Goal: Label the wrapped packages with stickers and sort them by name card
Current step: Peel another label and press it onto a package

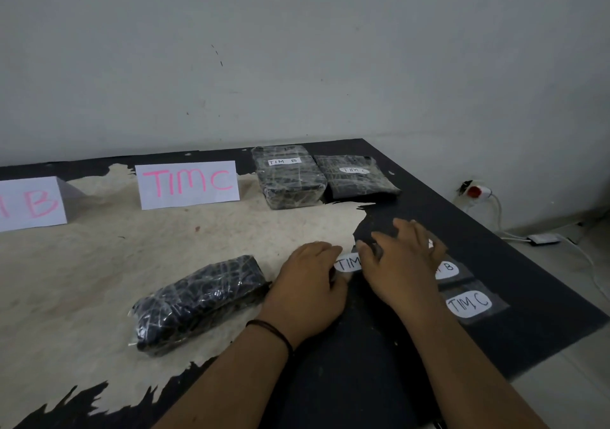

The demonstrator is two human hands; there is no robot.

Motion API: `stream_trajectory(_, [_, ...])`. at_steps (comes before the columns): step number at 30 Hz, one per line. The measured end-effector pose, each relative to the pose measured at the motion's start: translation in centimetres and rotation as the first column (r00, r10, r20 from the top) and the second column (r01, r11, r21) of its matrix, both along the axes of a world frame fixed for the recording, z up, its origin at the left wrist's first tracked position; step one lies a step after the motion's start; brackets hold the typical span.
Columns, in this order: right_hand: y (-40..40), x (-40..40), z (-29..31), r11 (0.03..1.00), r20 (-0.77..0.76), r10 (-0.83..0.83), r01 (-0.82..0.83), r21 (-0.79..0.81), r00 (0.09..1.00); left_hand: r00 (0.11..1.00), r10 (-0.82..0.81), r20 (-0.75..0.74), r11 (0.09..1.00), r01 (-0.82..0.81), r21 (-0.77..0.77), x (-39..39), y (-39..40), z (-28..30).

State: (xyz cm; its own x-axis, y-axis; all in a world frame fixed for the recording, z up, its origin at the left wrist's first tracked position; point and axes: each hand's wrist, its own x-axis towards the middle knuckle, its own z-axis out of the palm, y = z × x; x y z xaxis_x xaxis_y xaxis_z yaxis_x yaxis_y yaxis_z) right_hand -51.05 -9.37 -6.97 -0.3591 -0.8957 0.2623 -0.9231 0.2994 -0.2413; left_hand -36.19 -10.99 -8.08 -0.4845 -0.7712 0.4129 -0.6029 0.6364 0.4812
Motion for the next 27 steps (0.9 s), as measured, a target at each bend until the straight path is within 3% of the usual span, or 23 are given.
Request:
stream_trajectory(5, [-0.2, 0.07, 0.05, 0.995, -0.037, -0.022, 0.026, 0.092, 0.999, 1.0, 0.01, -0.006, 1.0, -0.01, 0.013, 0.06, -0.19, -0.72])
stream_trajectory(20, [0.13, 0.12, -0.08, 0.998, 0.011, 0.004, -0.003, -0.067, 1.0, 1.0, -0.018, -0.025, 1.0, 0.018, -0.021, 0.16, -0.01, -0.23])
stream_trajectory(27, [-0.3, 0.03, 0.51, 1.0, -0.018, -0.018, 0.018, -0.013, 1.0, 1.0, -0.013, -0.005, 1.0, 0.013, -0.017, 0.12, -0.08, -0.25])
